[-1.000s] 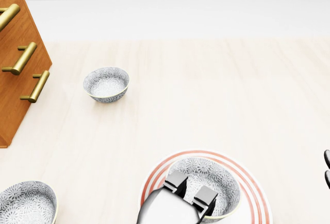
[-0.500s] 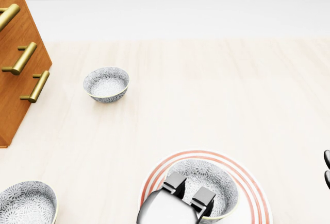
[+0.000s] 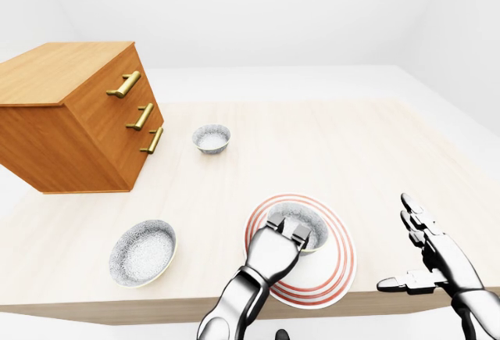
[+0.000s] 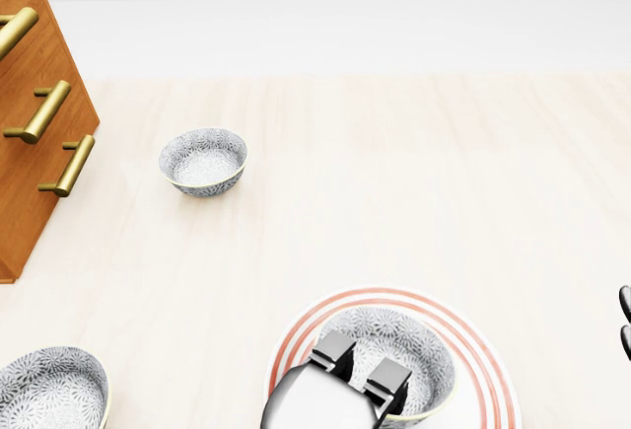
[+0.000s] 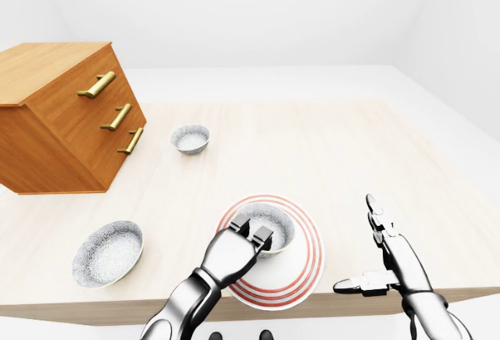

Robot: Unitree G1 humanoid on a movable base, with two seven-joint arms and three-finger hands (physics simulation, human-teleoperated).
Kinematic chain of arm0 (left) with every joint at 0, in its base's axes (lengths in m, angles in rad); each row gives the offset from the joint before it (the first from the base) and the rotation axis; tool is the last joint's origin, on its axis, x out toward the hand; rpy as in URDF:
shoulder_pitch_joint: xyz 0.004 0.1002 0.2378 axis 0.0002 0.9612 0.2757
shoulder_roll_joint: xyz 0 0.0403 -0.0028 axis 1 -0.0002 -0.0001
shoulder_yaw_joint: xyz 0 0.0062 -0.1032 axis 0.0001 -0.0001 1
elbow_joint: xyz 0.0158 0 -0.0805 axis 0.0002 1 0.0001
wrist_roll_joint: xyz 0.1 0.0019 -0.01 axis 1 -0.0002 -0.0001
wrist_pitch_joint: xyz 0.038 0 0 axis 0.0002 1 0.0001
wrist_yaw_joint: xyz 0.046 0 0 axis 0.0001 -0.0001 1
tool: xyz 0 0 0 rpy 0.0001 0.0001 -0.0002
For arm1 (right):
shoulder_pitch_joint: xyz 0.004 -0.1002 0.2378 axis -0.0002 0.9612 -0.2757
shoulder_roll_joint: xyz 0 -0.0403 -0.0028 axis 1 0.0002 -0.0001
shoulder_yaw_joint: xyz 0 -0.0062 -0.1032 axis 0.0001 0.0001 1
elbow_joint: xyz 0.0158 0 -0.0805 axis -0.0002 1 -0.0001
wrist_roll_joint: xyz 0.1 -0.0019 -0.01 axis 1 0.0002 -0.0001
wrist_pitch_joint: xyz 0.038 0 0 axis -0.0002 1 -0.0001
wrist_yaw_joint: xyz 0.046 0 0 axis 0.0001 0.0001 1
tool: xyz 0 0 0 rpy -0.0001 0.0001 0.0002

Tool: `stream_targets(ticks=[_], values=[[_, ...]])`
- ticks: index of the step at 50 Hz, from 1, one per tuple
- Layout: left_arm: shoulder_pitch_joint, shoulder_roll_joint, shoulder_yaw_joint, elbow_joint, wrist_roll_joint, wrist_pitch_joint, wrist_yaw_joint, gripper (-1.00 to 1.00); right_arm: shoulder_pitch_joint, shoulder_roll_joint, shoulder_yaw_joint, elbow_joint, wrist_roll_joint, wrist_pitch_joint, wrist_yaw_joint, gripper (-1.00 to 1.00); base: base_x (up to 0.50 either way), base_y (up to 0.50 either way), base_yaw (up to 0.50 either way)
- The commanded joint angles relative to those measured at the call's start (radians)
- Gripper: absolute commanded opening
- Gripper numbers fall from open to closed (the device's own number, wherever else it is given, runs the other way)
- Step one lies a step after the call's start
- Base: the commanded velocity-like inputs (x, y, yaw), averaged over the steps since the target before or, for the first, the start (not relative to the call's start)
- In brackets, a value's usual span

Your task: Put the bowl in the middle on the plate.

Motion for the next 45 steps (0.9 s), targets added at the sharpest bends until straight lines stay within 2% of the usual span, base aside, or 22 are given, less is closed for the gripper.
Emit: stream_targets(ticks=[1,8,9,11,12,13,16,18,20,22,24,45], values=[[-0.003,-0.003,0.004,-0.005,0.011,0.000,0.024,-1.00,0.001,0.001,0.001,0.000,0.000,0.000,0.000,1.00,0.00,0.00,0.00],[-0.008,-0.006,0.010,0.015,0.013,0.000,0.040,-1.00,0.001,0.000,0.000,0.000,0.001,0.000,-0.001,1.00,0.00,0.00,0.00],[-0.008,-0.007,0.010,0.014,0.012,0.000,0.042,-0.95,0.001,-0.001,0.000,0.002,0.001,0.000,-0.001,1.00,0.00,0.00,0.00],[-0.010,-0.006,0.013,0.016,0.013,0.000,0.041,-0.58,0.000,-0.001,0.000,0.007,0.001,0.000,-0.002,1.00,0.00,0.00,0.00],[-0.011,-0.006,0.013,0.016,0.013,0.000,0.041,-0.58,0.000,-0.002,0.000,0.007,0.001,0.000,-0.002,1.00,0.00,0.00,0.00],[-0.010,-0.006,0.014,0.014,0.011,0.000,0.040,-0.50,-0.001,-0.002,0.000,0.008,0.002,0.000,-0.002,1.00,0.00,0.00,0.00],[-0.005,-0.006,0.010,0.001,0.012,0.000,0.031,-0.57,0.000,-0.002,-0.001,0.009,0.002,0.000,-0.002,1.00,0.00,0.00,0.00],[-0.005,-0.007,0.010,-0.002,0.011,0.000,0.028,-0.42,0.000,-0.002,-0.002,0.006,0.003,0.000,-0.001,1.00,0.00,0.00,0.00],[-0.003,-0.006,0.009,-0.007,0.008,0.000,0.016,-0.18,0.002,-0.001,-0.001,0.001,0.003,0.000,0.002,1.00,0.00,0.00,0.00],[-0.002,-0.005,0.008,-0.006,0.006,0.000,0.014,0.52,0.000,-0.001,-0.002,0.002,0.002,0.000,0.000,1.00,0.00,0.00,0.00],[-0.002,-0.004,0.007,-0.006,0.006,0.000,0.016,1.00,-0.001,-0.002,-0.003,0.002,0.003,0.000,0.000,1.00,0.00,0.00,0.00],[-0.009,-0.005,0.016,-0.026,-0.009,0.000,-0.016,1.00,-0.004,-0.002,0.001,0.001,0.000,0.000,-0.005,1.00,0.00,0.00,0.00]])
